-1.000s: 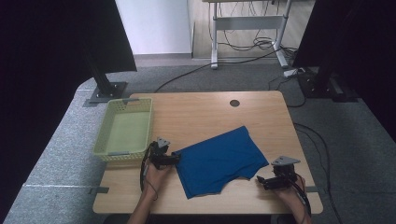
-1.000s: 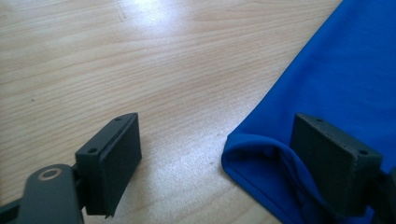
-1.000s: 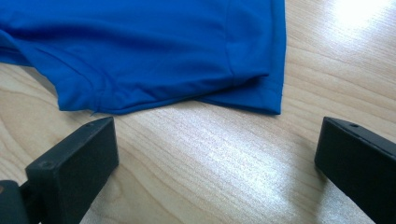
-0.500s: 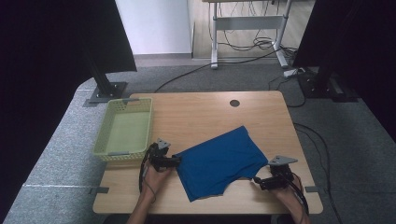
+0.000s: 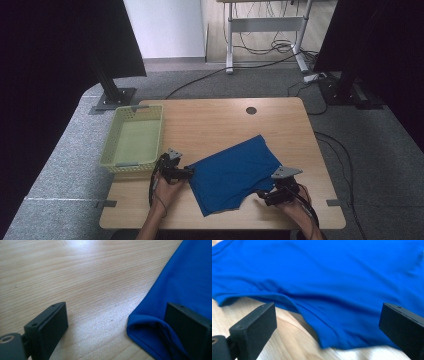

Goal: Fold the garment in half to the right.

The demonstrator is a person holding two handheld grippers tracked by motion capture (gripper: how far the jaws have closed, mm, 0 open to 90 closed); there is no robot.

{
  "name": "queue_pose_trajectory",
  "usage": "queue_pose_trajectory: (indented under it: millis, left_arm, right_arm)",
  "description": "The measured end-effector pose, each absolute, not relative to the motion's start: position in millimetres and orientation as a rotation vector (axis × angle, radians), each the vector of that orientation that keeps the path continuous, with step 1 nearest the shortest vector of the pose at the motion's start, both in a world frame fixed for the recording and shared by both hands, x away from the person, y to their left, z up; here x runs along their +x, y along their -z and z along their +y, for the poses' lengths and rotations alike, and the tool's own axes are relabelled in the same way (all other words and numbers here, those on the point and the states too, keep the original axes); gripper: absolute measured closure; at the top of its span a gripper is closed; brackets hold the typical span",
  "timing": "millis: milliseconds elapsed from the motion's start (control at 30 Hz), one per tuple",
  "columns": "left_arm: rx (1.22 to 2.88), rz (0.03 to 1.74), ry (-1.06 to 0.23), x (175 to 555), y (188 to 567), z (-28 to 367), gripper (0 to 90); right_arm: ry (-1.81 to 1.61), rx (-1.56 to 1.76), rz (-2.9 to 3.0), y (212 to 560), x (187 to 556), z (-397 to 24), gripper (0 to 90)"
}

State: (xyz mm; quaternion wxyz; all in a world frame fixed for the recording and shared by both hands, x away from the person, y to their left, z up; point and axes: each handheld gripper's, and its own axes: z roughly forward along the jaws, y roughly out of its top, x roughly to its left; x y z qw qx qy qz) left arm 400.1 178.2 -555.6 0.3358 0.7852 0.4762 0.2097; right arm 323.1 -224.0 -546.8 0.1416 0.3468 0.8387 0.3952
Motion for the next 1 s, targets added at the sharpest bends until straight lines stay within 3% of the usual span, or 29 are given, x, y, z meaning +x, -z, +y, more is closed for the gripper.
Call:
queue_pose_trajectory:
  millis: [1000]
  left_arm:
    - [2.043, 1.248, -0.548, 399.9, 555.8, 178.0, 4.1]
  right_arm:
    - [-1.175, 0.626, 2.639, 548.6, 315.1, -114.1, 6.4]
